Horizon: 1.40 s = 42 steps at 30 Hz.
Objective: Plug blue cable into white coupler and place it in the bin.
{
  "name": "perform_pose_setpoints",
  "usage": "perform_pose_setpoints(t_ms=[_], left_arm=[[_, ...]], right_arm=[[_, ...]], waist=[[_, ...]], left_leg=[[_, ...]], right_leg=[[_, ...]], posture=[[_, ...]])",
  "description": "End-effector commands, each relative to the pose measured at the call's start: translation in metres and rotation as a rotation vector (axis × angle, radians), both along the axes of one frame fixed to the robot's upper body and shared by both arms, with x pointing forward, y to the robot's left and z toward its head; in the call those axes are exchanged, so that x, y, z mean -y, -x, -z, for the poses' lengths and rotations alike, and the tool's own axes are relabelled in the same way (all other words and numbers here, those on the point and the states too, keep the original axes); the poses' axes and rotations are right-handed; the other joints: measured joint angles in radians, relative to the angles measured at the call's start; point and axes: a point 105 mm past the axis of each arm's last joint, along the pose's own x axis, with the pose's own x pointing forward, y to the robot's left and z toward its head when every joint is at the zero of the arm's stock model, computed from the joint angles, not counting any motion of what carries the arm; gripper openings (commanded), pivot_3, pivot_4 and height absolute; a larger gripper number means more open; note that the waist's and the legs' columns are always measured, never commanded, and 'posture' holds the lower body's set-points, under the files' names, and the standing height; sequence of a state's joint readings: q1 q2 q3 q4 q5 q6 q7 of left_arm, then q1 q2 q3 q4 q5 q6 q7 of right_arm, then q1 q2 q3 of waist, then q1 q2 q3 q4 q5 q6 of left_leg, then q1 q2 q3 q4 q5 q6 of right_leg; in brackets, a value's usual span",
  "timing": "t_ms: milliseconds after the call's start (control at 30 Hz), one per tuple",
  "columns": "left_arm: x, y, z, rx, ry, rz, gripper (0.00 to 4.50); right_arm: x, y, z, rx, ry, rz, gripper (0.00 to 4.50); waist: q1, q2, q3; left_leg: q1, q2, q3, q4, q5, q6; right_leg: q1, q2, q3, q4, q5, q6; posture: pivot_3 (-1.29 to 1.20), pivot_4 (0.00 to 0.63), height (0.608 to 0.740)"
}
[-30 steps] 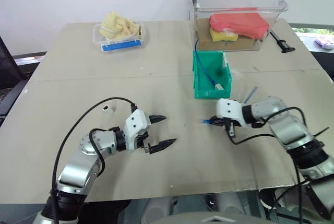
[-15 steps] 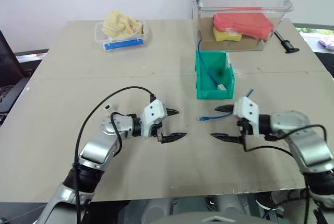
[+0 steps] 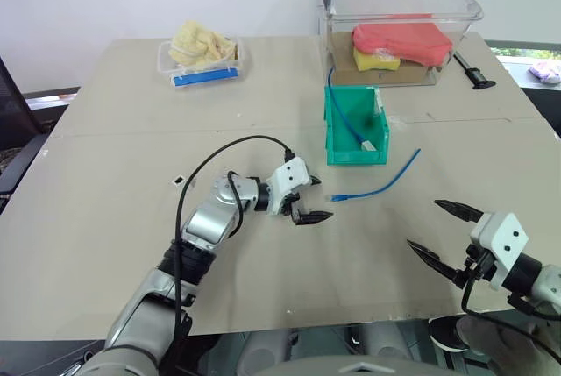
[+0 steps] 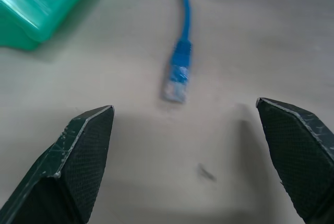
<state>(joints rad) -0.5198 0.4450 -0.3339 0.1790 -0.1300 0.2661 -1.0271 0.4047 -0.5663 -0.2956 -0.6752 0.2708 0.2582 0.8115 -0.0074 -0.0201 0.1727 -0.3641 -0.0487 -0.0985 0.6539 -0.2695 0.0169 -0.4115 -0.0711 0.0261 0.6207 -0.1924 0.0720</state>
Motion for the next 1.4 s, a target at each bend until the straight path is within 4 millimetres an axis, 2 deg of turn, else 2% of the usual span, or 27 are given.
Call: perform_pose_setpoints(t_ms=[33, 133, 233, 267, 367, 533, 633, 667, 733, 800, 1000, 1267, 1300, 1367, 1400], left_arm=[[0.008, 0.001, 0.004, 0.008, -0.029, 0.049, 3.29], [0.009, 0.005, 0.01, 0.015, -0.066, 0.101, 1.58], [0.01, 0.008, 0.011, 0.024, -0.068, 0.132, 0.18], [0.012, 0.009, 0.009, 0.026, -0.053, 0.143, 0.07], [0.018, 0.017, -0.005, 0.066, 0.023, 0.211, 0.07], [0.027, 0.03, -0.049, 0.261, 0.213, 0.315, 0.07], [0.03, 0.026, -0.066, 0.426, 0.268, 0.301, 0.07], [0.031, 0.024, -0.07, 0.468, 0.278, 0.29, 0.01], [0.03, 0.022, -0.074, 0.531, 0.289, 0.277, 0.0], [0.03, 0.019, -0.078, 0.572, 0.307, 0.26, 0.0], [0.028, 0.016, -0.08, 0.62, 0.31, 0.254, 0.0], [0.028, 0.014, -0.083, 0.647, 0.313, 0.251, 0.0], [0.028, 0.015, -0.083, 0.649, 0.313, 0.251, 0.0], [0.03, 0.017, -0.085, 0.652, 0.315, 0.254, 0.0], [0.031, 0.019, -0.086, 0.655, 0.316, 0.257, 0.0]], right_arm=[[-0.003, 0.001, -0.012, 0.071, 0.02, 0.02, 4.5], [-0.008, 0.0, -0.012, 0.073, 0.017, 0.031, 4.5], [-0.011, 0.0, -0.01, 0.036, -0.025, 0.052, 4.5], [-0.014, 0.0, -0.009, 0.012, -0.053, 0.06, 4.5], [-0.025, 0.002, -0.006, -0.094, -0.176, 0.073, 4.5], [-0.033, -0.002, 0.01, -0.312, -0.332, 0.198, 4.5], [-0.046, -0.012, -0.001, -0.313, -0.466, 0.23, 4.5], [-0.051, -0.015, -0.007, -0.31, -0.526, 0.222, 4.24], [-0.059, -0.021, -0.02, -0.298, -0.634, 0.219, 3.68], [-0.067, -0.028, -0.033, -0.285, -0.741, 0.21, 2.78], [-0.081, -0.045, -0.052, -0.313, -0.894, 0.171, 2.78], [-0.085, -0.058, -0.059, -0.359, -0.928, 0.149, 2.78], [-0.086, -0.059, -0.058, -0.369, -0.93, 0.15, 2.35], [-0.087, -0.06, -0.058, -0.381, -0.931, 0.147, 1.97], [-0.087, -0.06, -0.058, -0.385, -0.932, 0.146, 1.48]], waist=[[0.001, 0.0, 0.0], [0.001, 0.0, 0.0], [0.002, 0.0, 0.0], [0.002, 0.0, 0.0], [0.002, 0.0, 0.0], [0.006, 0.0, 0.0], [0.011, 0.0, 0.0], [0.013, 0.0, 0.0], [0.015, 0.0, 0.0], [0.015, 0.0, 0.0], [0.015, 0.0, 0.0], [0.004, 0.0, 0.0], [0.002, 0.0, 0.0], [-0.004, 0.0, 0.0], [-0.005, 0.0, 0.0]], left_leg=[[0.0, 0.0, 0.0, 0.0, 0.0, 0.0], [0.0, 0.0, 0.0, 0.0, 0.0, 0.0], [0.0, 0.0, -0.001, 0.0, 0.0, 0.0], [0.0, 0.0, -0.001, 0.0, 0.0, 0.0], [0.0, 0.0, -0.001, 0.0, 0.0, 0.0], [-0.002, 0.001, -0.002, 0.0, 0.0, 0.0], [-0.002, 0.002, -0.002, 0.0, 0.0, 0.0], [-0.002, 0.002, -0.002, 0.0, 0.0, 0.0], [-0.002, 0.002, -0.002, 0.0, 0.0, 0.0], [-0.002, 0.001, -0.002, 0.0, 0.0, 0.0], [-0.002, 0.0, -0.002, 0.0, 0.0, 0.0], [-0.002, -0.001, -0.003, 0.0, 0.0, 0.0], [-0.002, -0.001, -0.003, 0.0, 0.0, 0.0], [-0.002, -0.001, -0.003, 0.0, 0.0, 0.0], [-0.002, -0.001, -0.003, 0.0, 0.0, 0.0]], right_leg=[[0.0, 0.0, 0.0, 0.0, 0.0, 0.0], [0.0, 0.0, 0.0, 0.0, 0.0, -0.001], [0.0, 0.0, 0.0, 0.0, 0.0, -0.001], [0.0, 0.0, 0.0, 0.0, 0.0, -0.001], [0.0, 0.0, 0.0, 0.0, 0.0, -0.001], [-0.001, -0.001, 0.0, -0.001, 0.002, -0.004], [-0.001, -0.001, -0.001, -0.001, 0.002, -0.004], [-0.001, 0.0, 0.0, -0.001, 0.002, -0.004], [-0.001, 0.0, 0.0, -0.001, 0.002, -0.004], [-0.001, 0.0, 0.0, -0.001, 0.002, -0.004], [-0.001, 0.0, 0.0, -0.001, 0.002, -0.004], [-0.001, 0.001, -0.001, 0.0, 0.002, -0.004], [-0.001, 0.001, -0.001, 0.0, 0.002, -0.004], [-0.001, 0.001, -0.001, 0.0, 0.002, -0.004], [-0.001, 0.001, -0.001, 0.0, 0.002, -0.004]], posture=[[0.0, 0.15, 0.74], [0.0, 0.15, 0.74], [0.0, 0.15, 0.74], [0.0, 0.15, 0.74], [0.0, 0.15, 0.74], [0.0, 0.15, 0.74], [0.0, 0.15, 0.74], [0.0, 0.15, 0.74], [0.0, 0.15, 0.74], [0.0, 0.15, 0.74], [0.0, 0.15, 0.74], [0.0, 0.15, 0.74], [0.0, 0.15, 0.74], [0.0, 0.15, 0.74], [0.0, 0.15, 0.74]])
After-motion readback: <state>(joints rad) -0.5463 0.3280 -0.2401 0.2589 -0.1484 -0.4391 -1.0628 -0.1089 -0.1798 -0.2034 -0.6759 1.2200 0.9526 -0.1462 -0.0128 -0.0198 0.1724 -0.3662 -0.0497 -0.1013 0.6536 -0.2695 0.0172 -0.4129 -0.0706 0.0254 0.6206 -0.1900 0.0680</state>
